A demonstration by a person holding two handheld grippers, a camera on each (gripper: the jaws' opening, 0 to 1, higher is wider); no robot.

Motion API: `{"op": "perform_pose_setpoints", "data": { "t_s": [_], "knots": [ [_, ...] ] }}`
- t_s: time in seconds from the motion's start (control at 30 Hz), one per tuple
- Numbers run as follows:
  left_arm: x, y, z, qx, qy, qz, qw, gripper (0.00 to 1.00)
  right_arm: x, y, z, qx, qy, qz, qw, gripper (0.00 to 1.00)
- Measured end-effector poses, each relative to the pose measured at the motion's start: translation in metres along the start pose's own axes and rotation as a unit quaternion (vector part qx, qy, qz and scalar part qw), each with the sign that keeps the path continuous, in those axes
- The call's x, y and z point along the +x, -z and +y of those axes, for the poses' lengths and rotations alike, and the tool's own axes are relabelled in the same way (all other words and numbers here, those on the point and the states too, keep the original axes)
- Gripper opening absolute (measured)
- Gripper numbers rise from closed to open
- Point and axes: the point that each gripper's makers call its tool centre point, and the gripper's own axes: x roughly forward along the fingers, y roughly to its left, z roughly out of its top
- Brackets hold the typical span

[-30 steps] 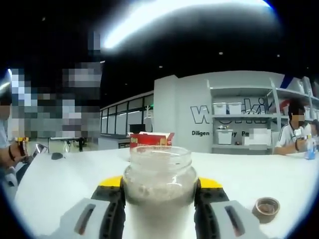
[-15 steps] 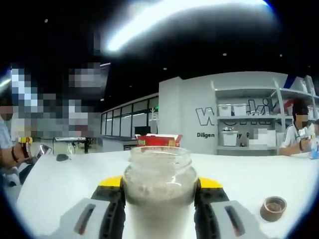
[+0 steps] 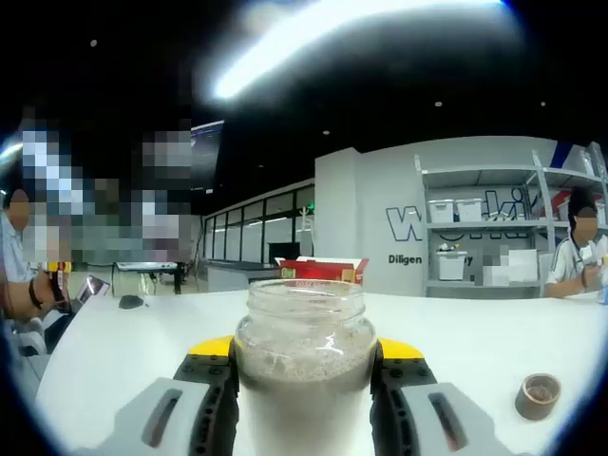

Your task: Tear open the coffee pouch, take out the coffee, and pour the coffee from the pouch into the cup

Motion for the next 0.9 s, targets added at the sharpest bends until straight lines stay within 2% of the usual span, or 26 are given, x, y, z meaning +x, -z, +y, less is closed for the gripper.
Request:
{"op": "perform_pose_setpoints", "data": {
  "t_s": [0.9],
  "knots": [
    [-0.003,0.002,0.000,0.000,-0.003,0.000,1.0000,0.12,0.019,-0.001,0.052,0.001,-0.053,-0.005,0.9986,0.54]
  ]
}}
